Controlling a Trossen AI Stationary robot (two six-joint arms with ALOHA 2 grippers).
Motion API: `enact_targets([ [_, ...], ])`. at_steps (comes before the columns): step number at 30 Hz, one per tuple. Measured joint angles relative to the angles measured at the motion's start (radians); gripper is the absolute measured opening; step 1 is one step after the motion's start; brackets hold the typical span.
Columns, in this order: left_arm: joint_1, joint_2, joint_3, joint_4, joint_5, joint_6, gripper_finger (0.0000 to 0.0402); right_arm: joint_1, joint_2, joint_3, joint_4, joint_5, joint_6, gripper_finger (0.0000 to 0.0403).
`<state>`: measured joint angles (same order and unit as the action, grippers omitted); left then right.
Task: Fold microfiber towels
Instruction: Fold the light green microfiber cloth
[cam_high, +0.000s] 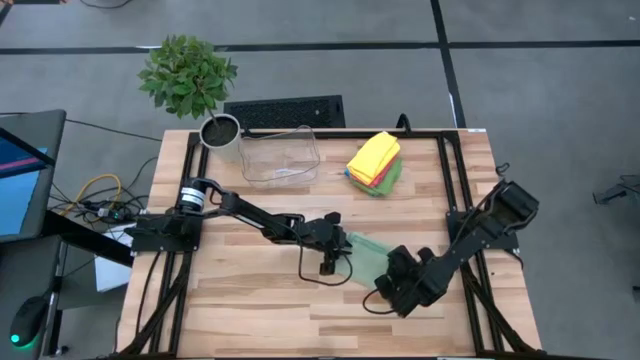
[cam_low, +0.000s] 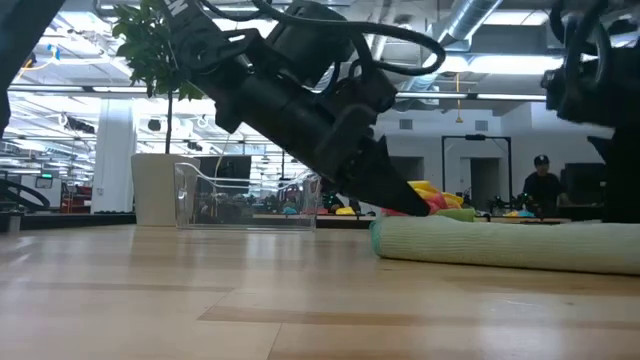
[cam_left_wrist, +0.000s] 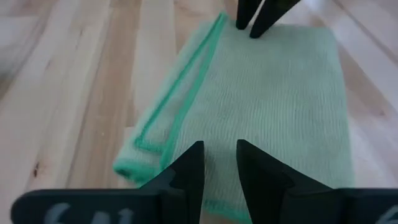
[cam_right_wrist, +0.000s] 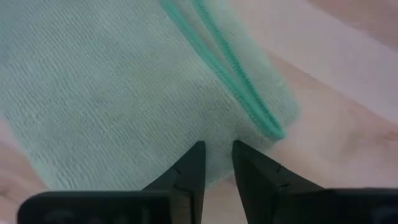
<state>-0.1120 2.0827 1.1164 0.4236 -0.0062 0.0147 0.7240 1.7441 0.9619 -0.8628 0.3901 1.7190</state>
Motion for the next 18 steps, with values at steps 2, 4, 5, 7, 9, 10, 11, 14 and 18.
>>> enact_targets([
  [2, 0.0, 0.0, 0.0, -0.014, 0.0, 0.002, 0.0081, -0.003, 0.022, 0.002, 0.011, -0.012, 0.001, 0.0104],
  [4, -0.001, 0.0, 0.0, -0.02, 0.006, -0.002, 0.0077, -0.009, 0.028, 0.002, -0.004, -0.018, -0.011, 0.0102],
  [5, -0.002, 0.0, 0.0, -0.03, 0.006, -0.002, 0.0075, -0.014, 0.028, 0.002, -0.006, -0.019, -0.024, 0.0102],
  [7, -0.002, 0.011, 0.0, -0.054, -0.001, -0.011, 0.0072, -0.032, 0.029, 0.002, -0.016, -0.02, -0.063, 0.0102],
  [9, -0.002, 0.013, -0.001, -0.087, -0.012, -0.032, 0.0068, -0.059, 0.028, 0.002, -0.03, -0.019, -0.114, 0.0102],
  [10, -0.002, 0.013, 0.0, -0.096, -0.02, -0.042, 0.0066, -0.075, 0.028, 0.002, -0.03, -0.021, -0.14, 0.0102],
  [11, -0.002, 0.019, 0.0, -0.099, -0.033, -0.053, 0.0064, -0.088, 0.028, 0.001, -0.029, -0.021, -0.168, 0.0102],
  [14, -0.003, 0.024, 0.002, -0.12, -0.081, -0.079, 0.0056, -0.135, 0.028, -0.002, -0.03, -0.021, -0.253, 0.0102],
  [18, 0.001, 0.01, 0.003, -0.182, -0.095, -0.099, 0.0043, -0.21, 0.028, -0.015, 0.006, -0.01, -0.37, 0.0102],
])
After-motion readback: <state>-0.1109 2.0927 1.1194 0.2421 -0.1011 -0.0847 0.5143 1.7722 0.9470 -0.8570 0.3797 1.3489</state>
